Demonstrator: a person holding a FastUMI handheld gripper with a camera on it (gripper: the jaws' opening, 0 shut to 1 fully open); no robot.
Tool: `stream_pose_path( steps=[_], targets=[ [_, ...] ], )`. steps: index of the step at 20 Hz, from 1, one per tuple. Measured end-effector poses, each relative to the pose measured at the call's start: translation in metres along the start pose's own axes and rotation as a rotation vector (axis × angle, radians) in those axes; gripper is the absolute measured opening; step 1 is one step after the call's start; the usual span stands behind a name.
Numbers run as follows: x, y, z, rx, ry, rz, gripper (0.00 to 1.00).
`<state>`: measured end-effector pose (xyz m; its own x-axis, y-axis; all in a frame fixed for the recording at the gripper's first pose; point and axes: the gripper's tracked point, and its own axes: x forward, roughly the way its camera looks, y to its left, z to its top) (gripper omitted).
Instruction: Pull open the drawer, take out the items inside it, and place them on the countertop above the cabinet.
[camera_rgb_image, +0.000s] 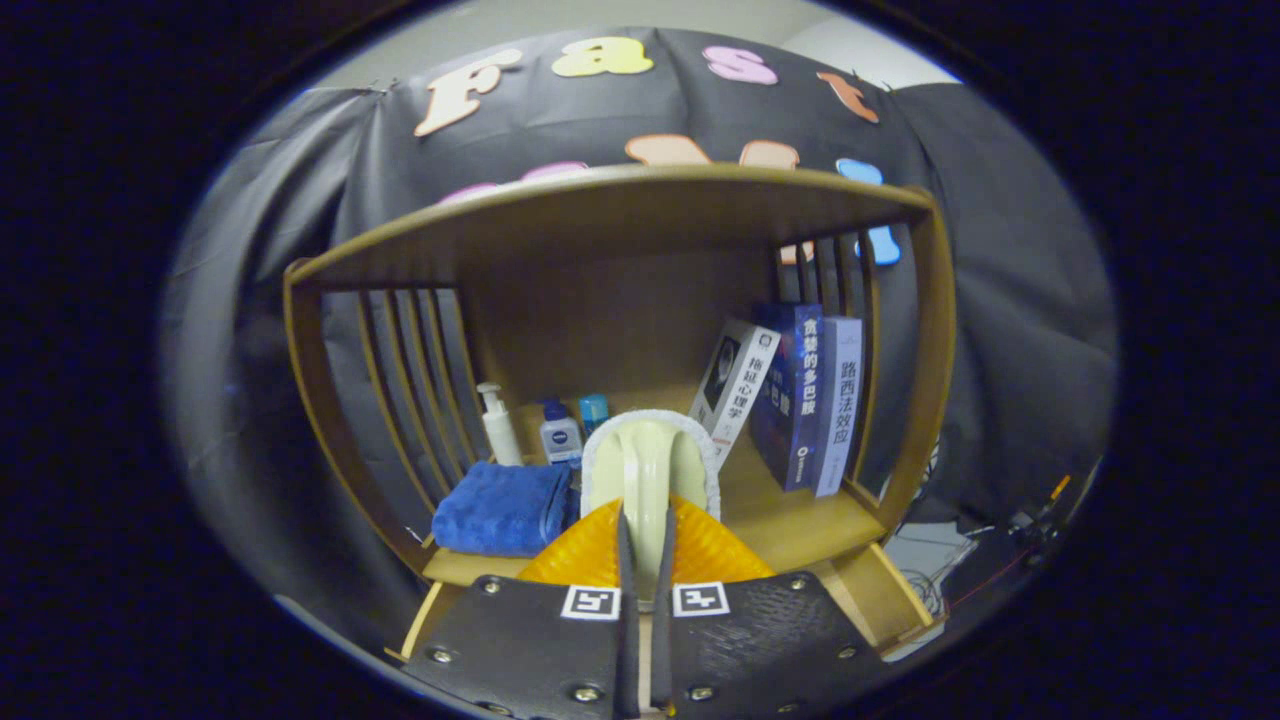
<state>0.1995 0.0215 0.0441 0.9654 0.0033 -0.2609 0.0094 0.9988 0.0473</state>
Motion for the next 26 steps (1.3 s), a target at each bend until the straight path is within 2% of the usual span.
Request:
stream_pose_path(
  steps=[2,8,9,12,13,16,22,24,25,26],
  targets=[
    [0.027,0.002,-0.015,-0.001,0.068,0.007,0.05],
    [0.101,-0.005,-0.092,-0.083,0.323,-0.045,0.05],
    [0.117,-0.004,-0.088,-0.080,0.277,-0.042,0.05],
    [0.143,-0.004,-0.099,-0.043,0.319,-0.031,0.06],
    [0.155,-0.001,-0.096,-0.018,0.296,-0.017,0.06],
    [0.169,0.004,-0.090,-0.040,0.267,0.040,0.08],
    [0.185,0.003,-0.087,0.019,0.243,0.038,0.08],
    [0.182,0.004,-0.089,0.009,0.245,0.050,0.17],
    [0.182,-0.002,-0.091,-0.011,0.239,0.028,0.23],
    [0.177,-0.004,-0.090,-0.021,0.227,0.013,0.24]
  ],
)
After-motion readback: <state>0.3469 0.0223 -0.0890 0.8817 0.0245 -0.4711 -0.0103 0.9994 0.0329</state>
